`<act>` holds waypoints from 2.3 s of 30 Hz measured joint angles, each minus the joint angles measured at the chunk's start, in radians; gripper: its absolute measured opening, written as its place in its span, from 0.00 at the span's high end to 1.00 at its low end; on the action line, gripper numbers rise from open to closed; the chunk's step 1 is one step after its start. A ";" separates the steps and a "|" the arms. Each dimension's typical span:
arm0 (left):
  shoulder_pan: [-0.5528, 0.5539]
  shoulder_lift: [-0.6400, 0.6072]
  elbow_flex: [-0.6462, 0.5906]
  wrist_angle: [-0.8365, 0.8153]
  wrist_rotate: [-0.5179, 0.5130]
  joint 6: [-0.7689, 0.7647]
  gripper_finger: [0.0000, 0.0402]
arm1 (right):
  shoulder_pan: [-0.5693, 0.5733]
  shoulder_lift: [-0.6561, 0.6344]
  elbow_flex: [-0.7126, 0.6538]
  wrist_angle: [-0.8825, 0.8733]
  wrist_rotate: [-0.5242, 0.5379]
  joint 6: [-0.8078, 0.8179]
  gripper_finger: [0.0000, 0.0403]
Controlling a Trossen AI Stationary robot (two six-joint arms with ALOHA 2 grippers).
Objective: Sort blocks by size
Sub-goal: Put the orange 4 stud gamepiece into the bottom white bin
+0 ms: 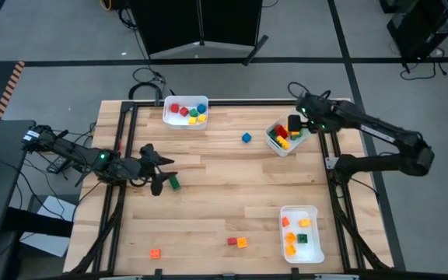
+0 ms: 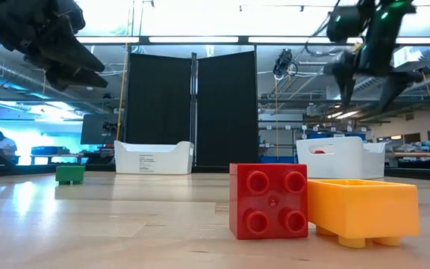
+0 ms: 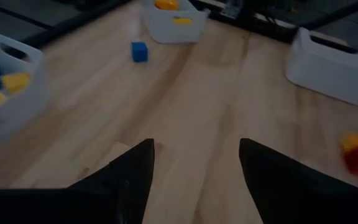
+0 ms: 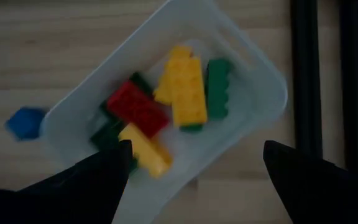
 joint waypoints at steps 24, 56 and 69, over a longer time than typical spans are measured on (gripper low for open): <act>-0.001 0.000 0.000 -0.002 0.220 0.253 0.39 | 0.936 0.183 0.000 0.169 0.187 0.153 0.07; -0.431 0.815 0.719 -0.667 0.237 -0.451 0.60 | 1.136 0.223 0.000 0.185 0.247 -0.242 0.07; -0.467 0.881 0.717 -0.411 0.352 -0.477 0.60 | 1.138 0.223 0.000 0.197 0.247 -0.264 0.07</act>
